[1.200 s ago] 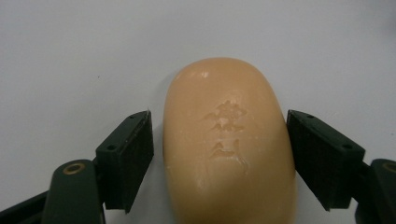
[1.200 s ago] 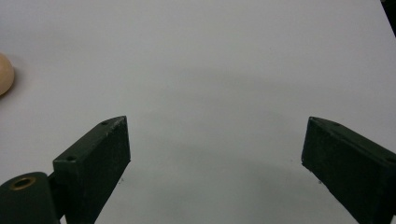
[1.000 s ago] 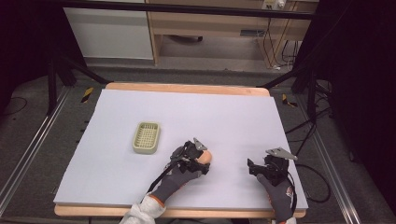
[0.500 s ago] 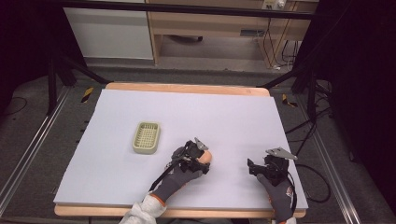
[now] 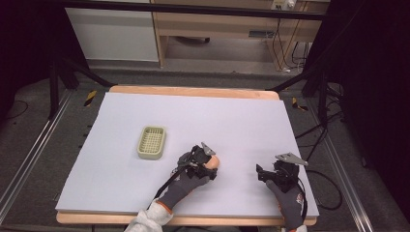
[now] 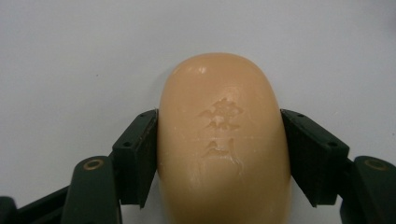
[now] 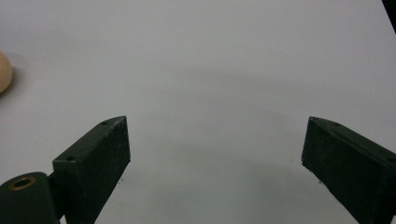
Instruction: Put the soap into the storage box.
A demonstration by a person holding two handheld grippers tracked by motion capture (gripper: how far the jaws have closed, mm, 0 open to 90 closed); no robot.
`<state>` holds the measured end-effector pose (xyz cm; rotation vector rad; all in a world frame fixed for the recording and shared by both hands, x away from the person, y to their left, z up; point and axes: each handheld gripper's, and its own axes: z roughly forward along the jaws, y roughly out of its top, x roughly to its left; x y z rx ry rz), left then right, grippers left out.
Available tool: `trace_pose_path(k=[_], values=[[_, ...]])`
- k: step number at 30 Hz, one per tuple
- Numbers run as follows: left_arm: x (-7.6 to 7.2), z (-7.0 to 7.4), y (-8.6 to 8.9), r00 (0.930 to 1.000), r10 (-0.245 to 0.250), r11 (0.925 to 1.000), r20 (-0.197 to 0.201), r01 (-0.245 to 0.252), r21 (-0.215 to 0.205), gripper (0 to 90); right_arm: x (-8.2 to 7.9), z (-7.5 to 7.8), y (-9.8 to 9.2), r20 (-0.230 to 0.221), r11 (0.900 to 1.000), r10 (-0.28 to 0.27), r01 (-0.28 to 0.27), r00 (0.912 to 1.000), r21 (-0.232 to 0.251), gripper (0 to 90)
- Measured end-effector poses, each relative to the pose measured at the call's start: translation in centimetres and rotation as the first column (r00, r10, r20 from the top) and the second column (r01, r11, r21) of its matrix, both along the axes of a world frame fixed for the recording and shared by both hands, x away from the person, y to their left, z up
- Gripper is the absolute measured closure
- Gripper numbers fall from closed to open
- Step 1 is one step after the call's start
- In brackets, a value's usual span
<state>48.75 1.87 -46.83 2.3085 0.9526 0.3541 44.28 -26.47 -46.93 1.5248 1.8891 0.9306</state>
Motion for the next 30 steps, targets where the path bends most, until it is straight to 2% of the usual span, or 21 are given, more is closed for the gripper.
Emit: trace_pose_path(k=[15, 28, 30], values=[[-1.2, 3.5, 2.1, 0.9988, -0.006, 0.999, 0.048, 0.008, -0.044, 31.6, 0.0, 0.1, 0.0, 0.001, 1.0, -0.005, 0.005, 1.0, 0.004, 8.2], [-1.6, 4.8, 5.1, 0.9972, 0.032, 0.9974, 0.068, -0.028, -0.067, 31.6, -0.1, 0.1, 0.0, 0.002, 1.0, -0.009, 0.009, 1.0, -0.001, 8.2], [-1.7, 5.0, 6.1, 0.9964, 0.044, 0.9959, 0.072, -0.038, -0.082, 31.6, -0.1, 0.1, 0.0, 0.002, 1.0, -0.01, 0.01, 0.9999, 0.0, 8.2]])
